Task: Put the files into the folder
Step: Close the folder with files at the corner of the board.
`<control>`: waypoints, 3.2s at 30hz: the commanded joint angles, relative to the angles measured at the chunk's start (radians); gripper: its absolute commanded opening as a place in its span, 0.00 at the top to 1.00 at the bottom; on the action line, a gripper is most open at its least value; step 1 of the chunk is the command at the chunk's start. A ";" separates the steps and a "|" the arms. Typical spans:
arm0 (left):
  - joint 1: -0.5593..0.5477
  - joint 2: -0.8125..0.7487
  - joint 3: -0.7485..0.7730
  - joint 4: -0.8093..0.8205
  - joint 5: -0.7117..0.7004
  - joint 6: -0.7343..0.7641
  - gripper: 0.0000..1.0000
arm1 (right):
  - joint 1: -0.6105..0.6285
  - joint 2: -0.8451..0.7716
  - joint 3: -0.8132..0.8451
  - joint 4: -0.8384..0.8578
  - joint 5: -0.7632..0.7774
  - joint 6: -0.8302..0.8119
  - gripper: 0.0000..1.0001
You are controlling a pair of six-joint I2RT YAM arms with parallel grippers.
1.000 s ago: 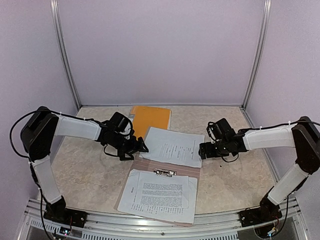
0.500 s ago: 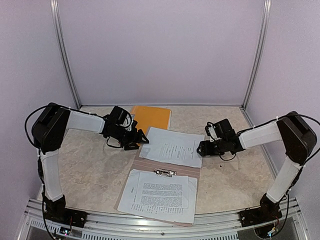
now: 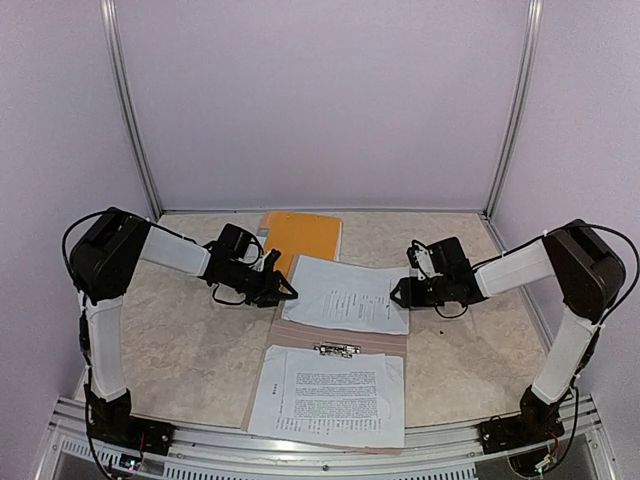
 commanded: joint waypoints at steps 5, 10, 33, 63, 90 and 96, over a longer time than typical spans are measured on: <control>0.003 -0.036 -0.068 0.047 0.069 0.024 0.84 | -0.029 0.050 0.008 -0.162 -0.042 -0.052 0.44; 0.005 -0.099 -0.097 0.100 0.089 0.040 1.00 | -0.057 0.018 0.043 -0.233 -0.029 -0.097 0.39; -0.224 -0.345 -0.270 0.445 -0.376 0.125 1.00 | -0.134 -0.161 0.162 -0.442 0.035 -0.196 0.17; -0.608 -0.431 -0.381 0.490 -1.024 0.802 1.00 | -0.276 -0.361 0.420 -0.676 -0.107 -0.258 0.10; -0.640 -0.302 -0.536 0.987 -1.019 1.163 1.00 | -0.167 -0.275 0.526 -0.863 -0.200 -0.281 0.40; -0.640 -0.273 -0.537 0.997 -1.032 1.157 0.84 | -0.130 -0.348 0.485 -0.941 -0.155 -0.290 0.51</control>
